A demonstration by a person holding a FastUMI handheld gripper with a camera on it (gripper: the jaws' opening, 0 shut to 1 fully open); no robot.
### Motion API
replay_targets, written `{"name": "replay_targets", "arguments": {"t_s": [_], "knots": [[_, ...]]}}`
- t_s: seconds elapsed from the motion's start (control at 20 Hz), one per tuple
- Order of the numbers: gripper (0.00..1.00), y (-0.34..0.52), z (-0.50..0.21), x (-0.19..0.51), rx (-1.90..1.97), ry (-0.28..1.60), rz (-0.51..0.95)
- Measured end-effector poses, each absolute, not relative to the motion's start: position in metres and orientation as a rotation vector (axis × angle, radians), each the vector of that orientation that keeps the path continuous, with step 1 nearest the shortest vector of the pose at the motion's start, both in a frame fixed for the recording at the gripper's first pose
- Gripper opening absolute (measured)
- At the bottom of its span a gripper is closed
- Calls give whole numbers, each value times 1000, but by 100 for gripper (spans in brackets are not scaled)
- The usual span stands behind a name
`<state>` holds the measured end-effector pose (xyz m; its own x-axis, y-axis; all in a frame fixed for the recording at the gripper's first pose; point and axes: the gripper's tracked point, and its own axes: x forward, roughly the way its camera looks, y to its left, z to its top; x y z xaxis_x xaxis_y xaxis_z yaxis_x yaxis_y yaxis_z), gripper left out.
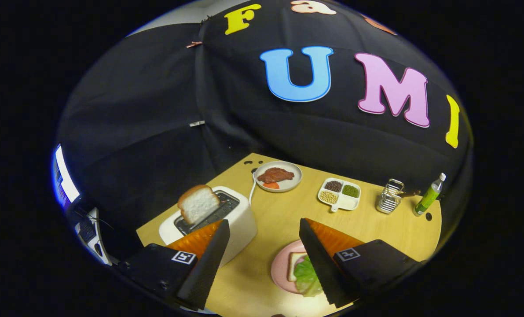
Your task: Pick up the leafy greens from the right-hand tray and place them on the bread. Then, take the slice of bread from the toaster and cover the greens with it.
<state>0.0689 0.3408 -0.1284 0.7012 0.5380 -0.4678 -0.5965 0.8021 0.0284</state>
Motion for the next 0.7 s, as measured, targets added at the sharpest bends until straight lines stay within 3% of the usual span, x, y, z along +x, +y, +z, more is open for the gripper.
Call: {"name": "replay_targets", "arguments": {"t_s": [0.35, 0.7], "knots": [[99, 423, -120, 53, -139, 471, 776], [99, 497, -154, 47, -189, 499, 794]]}}
